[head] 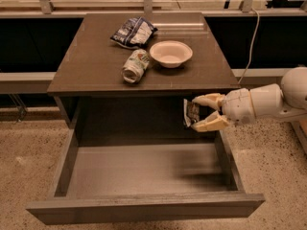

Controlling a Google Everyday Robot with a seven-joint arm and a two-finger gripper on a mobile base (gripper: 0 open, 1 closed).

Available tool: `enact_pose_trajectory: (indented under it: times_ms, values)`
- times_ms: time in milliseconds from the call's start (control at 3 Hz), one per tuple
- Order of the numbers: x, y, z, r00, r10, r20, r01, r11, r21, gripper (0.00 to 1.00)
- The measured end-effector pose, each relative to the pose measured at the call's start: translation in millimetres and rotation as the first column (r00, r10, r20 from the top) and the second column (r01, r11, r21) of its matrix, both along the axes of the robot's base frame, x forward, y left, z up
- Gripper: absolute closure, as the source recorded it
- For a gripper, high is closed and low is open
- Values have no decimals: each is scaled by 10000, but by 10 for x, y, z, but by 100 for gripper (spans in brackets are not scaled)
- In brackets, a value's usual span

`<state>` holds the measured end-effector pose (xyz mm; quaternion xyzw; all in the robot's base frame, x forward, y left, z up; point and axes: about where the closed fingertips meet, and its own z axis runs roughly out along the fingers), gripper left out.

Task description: Pick rxbar chocolate from top drawer and place on counter

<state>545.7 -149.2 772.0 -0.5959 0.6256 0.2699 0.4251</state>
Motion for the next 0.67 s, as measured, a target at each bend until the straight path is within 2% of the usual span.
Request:
enact_pose_trajectory:
  times_ms: [667]
  values:
    - [105,-53,230,9996,-18,277,8,9994,341,100]
